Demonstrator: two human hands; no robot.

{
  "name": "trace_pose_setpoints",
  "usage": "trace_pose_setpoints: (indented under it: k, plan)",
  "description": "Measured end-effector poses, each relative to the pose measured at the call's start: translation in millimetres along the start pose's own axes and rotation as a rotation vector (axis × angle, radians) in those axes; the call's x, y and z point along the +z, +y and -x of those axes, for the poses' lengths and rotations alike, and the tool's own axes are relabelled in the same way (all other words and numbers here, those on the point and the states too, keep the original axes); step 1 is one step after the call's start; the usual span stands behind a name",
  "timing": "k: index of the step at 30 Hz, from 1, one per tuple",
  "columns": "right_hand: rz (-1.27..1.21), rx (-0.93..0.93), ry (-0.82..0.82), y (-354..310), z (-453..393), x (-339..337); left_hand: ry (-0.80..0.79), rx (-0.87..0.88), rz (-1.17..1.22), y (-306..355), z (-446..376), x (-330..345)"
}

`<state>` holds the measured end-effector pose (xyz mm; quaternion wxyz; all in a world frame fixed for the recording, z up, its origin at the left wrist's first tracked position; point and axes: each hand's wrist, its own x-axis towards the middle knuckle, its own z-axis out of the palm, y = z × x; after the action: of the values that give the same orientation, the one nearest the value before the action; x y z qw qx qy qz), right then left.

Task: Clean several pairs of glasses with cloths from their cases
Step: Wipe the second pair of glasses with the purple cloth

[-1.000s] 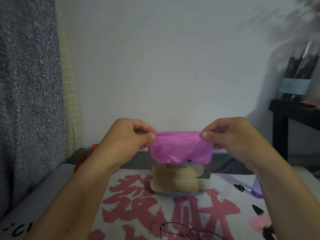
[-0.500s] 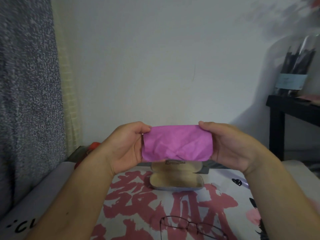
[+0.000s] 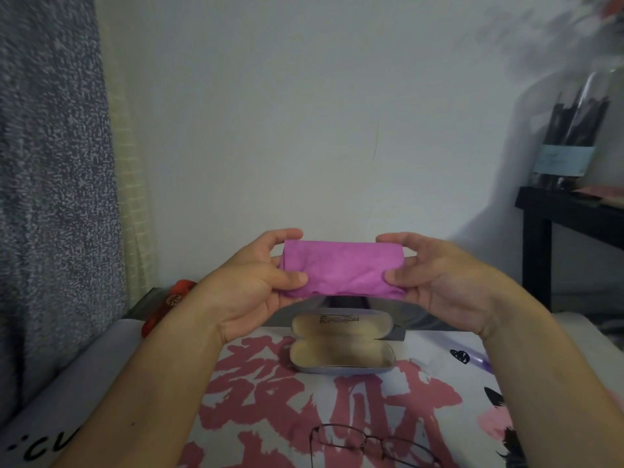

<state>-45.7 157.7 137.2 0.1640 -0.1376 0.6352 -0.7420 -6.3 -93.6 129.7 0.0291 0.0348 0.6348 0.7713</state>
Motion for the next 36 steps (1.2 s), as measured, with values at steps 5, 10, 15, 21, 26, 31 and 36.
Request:
trace_pose_setpoints:
  k: [5,10,15,21,26,31,36]
  plan:
    - [0.111,-0.065,0.028,-8,7,1,-0.099,0.031,-0.025,5,7,-7]
    - [0.153,-0.09,0.015,-11,10,2,-0.098,0.059,-0.038,3,6,-3]
    - [0.33,-0.219,0.138,-7,7,6,0.084,0.183,-0.244,-5,-1,5]
    - [0.315,-0.459,0.148,-2,5,1,0.144,0.404,-0.248,-7,-3,1]
    - [0.081,-0.4,-0.051,10,1,-14,0.005,0.35,-0.051,-12,-5,-10]
    - [0.142,-0.197,-0.183,21,-5,-32,-0.107,0.247,-0.175,-20,-5,-20]
    - [0.675,0.125,-0.208,33,-14,-30,-0.173,0.041,-0.919,-34,-12,-12]
